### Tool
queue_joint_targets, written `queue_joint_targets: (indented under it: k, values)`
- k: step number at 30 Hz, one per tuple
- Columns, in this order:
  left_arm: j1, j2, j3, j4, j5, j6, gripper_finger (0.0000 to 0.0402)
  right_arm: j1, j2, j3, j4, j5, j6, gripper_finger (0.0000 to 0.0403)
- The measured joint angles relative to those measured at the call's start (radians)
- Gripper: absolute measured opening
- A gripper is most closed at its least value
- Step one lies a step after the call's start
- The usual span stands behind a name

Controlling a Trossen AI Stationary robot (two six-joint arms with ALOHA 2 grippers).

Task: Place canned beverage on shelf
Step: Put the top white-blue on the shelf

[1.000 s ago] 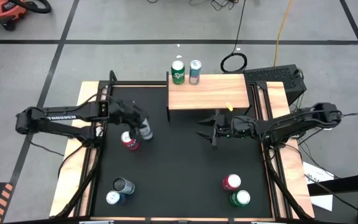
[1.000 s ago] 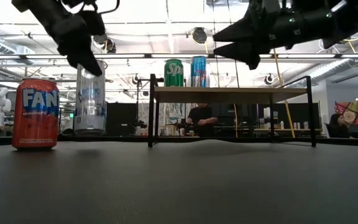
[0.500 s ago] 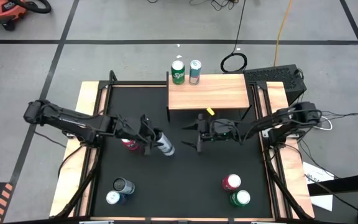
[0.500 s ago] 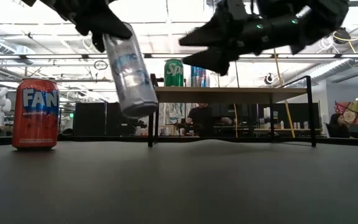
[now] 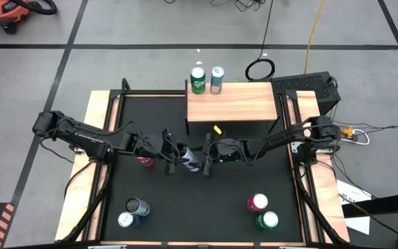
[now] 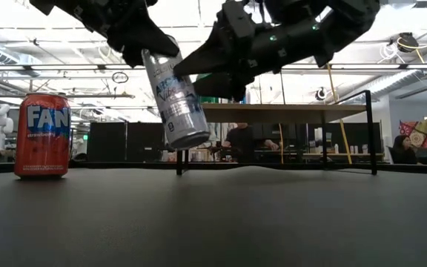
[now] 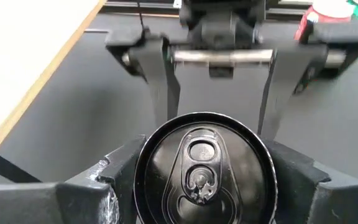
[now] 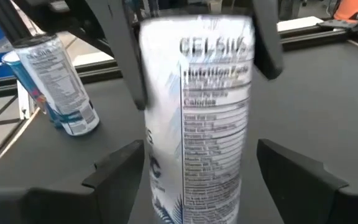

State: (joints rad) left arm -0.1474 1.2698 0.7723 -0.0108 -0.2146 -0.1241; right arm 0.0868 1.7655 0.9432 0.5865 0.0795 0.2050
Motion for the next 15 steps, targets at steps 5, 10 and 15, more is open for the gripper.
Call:
queue_joint_targets:
  k: [5,10,15]
  values:
    - [0.0,0.0,0.0,0.019,-0.001,-0.001,0.0252,0.0,0.033,0.042,-0.005,0.001,-0.006,0.0302]
    - [0.0,0.001,0.002,0.035,0.0,-0.001,0.0252,0.0,0.03,0.053,-0.007,0.002,-0.007,0.028]
    - [0.0,0.001,0.002,0.041,0.001,-0.018,0.0252,0.0,0.028,0.053,-0.008,-0.004,0.0,0.0233]
